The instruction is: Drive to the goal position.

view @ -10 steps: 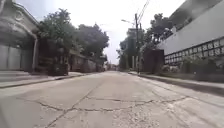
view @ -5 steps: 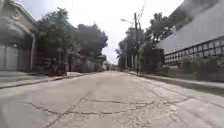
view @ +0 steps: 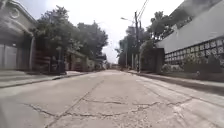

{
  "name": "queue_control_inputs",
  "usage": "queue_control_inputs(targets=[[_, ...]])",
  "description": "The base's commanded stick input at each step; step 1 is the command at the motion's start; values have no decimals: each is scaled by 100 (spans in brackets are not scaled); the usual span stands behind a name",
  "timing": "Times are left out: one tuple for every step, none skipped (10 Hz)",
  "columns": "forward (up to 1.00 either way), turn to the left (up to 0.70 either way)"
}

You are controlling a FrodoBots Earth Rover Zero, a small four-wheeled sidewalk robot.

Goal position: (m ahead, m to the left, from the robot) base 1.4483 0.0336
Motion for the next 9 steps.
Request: queue_control_inputs(targets=[[50, 0], [50, 0], [50, 0], [50, 0], [50, 0], [50, 0], [50, 0], [50, 0], [50, -37]])
